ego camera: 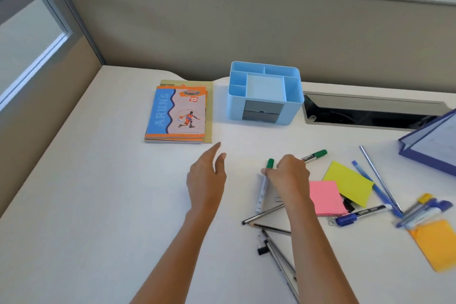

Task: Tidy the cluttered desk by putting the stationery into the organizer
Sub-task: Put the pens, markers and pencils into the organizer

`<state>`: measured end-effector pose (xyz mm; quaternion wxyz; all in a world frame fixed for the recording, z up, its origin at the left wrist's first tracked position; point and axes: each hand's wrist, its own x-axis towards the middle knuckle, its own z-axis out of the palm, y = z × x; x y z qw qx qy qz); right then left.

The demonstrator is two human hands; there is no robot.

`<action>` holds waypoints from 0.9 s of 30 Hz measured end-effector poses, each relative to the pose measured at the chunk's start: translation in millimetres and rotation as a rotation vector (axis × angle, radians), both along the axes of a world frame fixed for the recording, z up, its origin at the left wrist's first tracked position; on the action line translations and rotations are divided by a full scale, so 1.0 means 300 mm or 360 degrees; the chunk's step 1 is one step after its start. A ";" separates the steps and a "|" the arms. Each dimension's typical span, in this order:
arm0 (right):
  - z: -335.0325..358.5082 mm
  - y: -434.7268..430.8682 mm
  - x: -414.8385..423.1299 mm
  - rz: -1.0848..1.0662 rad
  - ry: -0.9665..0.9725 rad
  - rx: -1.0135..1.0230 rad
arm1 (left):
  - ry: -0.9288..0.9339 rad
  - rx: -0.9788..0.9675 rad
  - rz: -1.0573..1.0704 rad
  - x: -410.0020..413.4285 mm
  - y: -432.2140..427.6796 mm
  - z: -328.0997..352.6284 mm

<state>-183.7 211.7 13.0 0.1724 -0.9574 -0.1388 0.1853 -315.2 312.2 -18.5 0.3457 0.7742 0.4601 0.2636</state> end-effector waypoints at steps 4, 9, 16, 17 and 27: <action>-0.006 -0.002 -0.005 0.0056 0.0011 0.0030 | -0.0045 -0.0225 -0.0116 0.076 -0.125 0.005; -0.020 -0.012 -0.021 0.0137 0.0041 0.0171 | -0.0019 -0.0449 -0.0087 0.137 -0.178 0.008; -0.008 -0.020 -0.021 0.0315 0.0079 0.0527 | -0.0301 -0.0946 0.0071 0.196 -0.098 0.053; -0.005 -0.017 -0.021 0.0331 0.0055 0.0599 | -0.0333 -0.0989 0.0098 0.205 -0.081 0.063; 0.004 -0.006 0.025 0.0055 0.0259 0.1256 | -0.0759 -0.0940 0.0222 0.269 0.194 0.269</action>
